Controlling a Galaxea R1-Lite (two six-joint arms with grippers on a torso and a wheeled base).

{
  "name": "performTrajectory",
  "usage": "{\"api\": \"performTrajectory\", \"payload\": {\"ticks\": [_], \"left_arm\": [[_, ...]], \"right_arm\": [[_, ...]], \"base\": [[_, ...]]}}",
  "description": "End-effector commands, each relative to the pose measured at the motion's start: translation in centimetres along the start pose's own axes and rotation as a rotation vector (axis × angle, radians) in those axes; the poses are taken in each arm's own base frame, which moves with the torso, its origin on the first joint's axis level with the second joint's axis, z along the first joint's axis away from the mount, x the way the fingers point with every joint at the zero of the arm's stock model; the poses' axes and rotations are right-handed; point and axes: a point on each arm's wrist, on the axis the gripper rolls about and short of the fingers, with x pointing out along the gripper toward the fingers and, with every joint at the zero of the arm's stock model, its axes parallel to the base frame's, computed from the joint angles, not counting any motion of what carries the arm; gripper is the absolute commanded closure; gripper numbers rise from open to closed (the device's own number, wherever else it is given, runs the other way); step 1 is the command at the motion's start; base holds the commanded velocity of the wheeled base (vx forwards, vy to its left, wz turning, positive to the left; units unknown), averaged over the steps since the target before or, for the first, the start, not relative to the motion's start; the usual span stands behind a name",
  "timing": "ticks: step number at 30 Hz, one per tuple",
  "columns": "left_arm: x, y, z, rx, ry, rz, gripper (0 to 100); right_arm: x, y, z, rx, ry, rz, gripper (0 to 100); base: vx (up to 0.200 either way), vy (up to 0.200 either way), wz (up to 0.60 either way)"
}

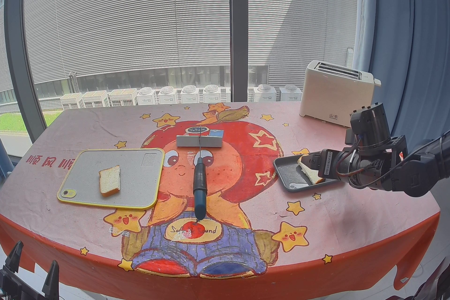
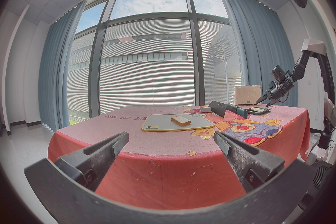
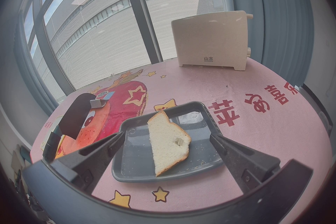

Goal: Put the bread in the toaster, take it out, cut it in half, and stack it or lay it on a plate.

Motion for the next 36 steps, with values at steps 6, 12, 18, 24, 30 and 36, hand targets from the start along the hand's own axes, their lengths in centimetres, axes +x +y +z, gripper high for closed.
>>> {"api": "performTrajectory", "payload": {"ticks": [6, 12, 18, 24, 30, 36], "left_arm": [[0.0, 0.0, -0.5, 0.0, 0.001, 0.0, 0], [0.0, 0.0, -0.5, 0.0, 0.001, 0.0, 0], [0.0, 0.0, -0.5, 0.003, 0.001, 0.005, 0], [0.0, 0.0, -0.5, 0.0, 0.001, 0.005, 0], [0.0, 0.0, -0.5, -0.003, 0.001, 0.006, 0], [0.0, 0.0, -0.5, -0.017, 0.001, 0.006, 0]], "right_arm": [[-2.3, 0.8, 0.3, -0.008, -0.039, 0.055, 0], [-4.2, 1.1, 0.5, -0.016, -0.071, 0.094, 0], [-4.4, 0.9, 0.2, -0.022, -0.067, 0.088, 0], [-4.3, 0.8, 0.3, -0.029, -0.101, 0.026, 0], [-5.0, 1.1, 0.2, -0.051, -0.113, 0.036, 0], [-5.5, 1.1, 0.3, -0.048, -0.125, 0.044, 0]], "base": [[0.0, 0.0, 0.0], [0.0, 0.0, 0.0], [0.0, 0.0, 0.0], [0.0, 0.0, 0.0], [0.0, 0.0, 0.0], [0.0, 0.0, 0.0]]}}
